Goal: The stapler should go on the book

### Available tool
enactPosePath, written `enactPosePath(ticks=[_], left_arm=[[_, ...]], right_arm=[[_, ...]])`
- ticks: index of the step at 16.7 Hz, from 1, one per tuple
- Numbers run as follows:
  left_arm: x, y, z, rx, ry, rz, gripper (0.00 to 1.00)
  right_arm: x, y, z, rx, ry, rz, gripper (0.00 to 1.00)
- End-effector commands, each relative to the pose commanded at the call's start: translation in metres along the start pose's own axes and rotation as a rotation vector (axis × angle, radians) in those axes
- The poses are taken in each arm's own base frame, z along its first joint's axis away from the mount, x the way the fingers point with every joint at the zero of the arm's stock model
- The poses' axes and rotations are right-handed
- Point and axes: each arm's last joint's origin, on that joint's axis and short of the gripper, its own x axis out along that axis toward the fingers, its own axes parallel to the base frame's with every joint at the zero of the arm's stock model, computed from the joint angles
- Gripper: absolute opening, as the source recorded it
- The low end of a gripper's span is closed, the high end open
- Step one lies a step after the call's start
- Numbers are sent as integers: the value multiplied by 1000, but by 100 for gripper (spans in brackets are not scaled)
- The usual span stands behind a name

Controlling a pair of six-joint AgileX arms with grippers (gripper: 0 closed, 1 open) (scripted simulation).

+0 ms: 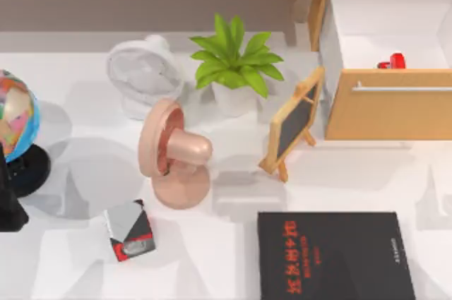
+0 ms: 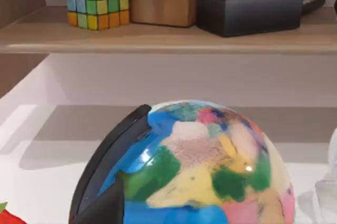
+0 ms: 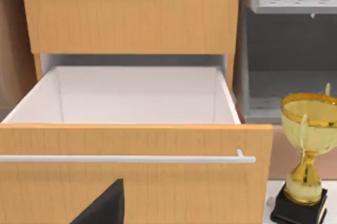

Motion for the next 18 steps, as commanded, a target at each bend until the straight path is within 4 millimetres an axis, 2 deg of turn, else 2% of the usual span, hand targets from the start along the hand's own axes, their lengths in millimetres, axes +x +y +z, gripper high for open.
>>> enactPosePath(ticks=[3, 5, 7, 10, 12, 14, 16, 18], left_arm=[[0, 0, 0, 0, 0, 0, 100], [0, 0, 0, 0, 0, 0, 100], [0, 0, 0, 0, 0, 0, 100], [0, 0, 0, 0, 0, 0, 100], [0, 0, 0, 0, 0, 0, 100], [0, 0, 0, 0, 0, 0, 100], [0, 0, 0, 0, 0, 0, 100], [0, 0, 0, 0, 0, 0, 100]], right_arm=[[0, 0, 2, 0, 7, 1, 100], [0, 0, 12, 2, 41, 3, 100], [3, 1, 30, 5, 100, 8, 100], [16, 3, 70, 10, 235, 18, 100], [36, 6, 100, 11, 353, 27, 100], [67, 9, 129, 11, 482, 36, 100], [108, 15, 151, 9, 619, 45, 100], [156, 22, 162, 4, 762, 52, 100]])
